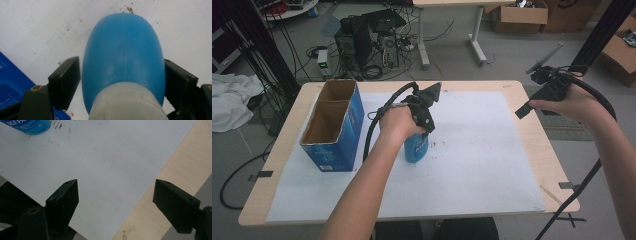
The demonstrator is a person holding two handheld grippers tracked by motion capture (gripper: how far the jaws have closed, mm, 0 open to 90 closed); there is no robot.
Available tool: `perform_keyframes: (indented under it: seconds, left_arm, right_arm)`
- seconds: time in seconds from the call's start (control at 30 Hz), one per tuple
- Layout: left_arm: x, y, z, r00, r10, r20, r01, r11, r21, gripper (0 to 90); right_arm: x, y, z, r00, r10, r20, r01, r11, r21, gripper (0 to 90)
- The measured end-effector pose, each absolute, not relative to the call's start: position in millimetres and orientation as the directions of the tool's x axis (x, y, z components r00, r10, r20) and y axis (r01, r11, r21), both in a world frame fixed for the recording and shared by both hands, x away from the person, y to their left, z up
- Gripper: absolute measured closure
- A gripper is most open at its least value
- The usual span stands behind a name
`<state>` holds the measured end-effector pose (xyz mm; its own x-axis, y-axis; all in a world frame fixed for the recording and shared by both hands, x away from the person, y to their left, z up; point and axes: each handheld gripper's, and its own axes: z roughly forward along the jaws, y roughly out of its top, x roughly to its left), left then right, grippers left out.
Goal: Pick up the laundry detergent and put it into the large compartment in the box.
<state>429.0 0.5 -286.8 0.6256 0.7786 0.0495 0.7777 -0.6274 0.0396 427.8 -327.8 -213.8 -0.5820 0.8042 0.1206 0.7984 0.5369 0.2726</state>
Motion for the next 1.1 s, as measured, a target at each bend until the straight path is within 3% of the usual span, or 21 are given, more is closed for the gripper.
perform_keyframes:
  seconds: [0.37,0.6,1.1]
  left_arm:
    - [429.5,-0.2,-287.0,0.622,0.782,0.038,0.781,-0.623,0.038,29.8]
    - [430.0,1.5,-286.2,0.620,0.784,0.024,0.783,-0.620,0.044,37.3]
    - [432.4,1.7,-284.0,0.624,0.781,0.029,0.780,-0.625,0.034,38.2]
  right_arm:
    - [427.5,-328.1,-213.6,-0.580,0.806,0.120,0.800,0.535,0.272,21.1]
    - [427.5,-328.6,-213.6,-0.580,0.805,0.123,0.799,0.534,0.274,21.2]
    - [426.8,-329.9,-213.1,-0.580,0.805,0.125,0.800,0.534,0.274,21.2]
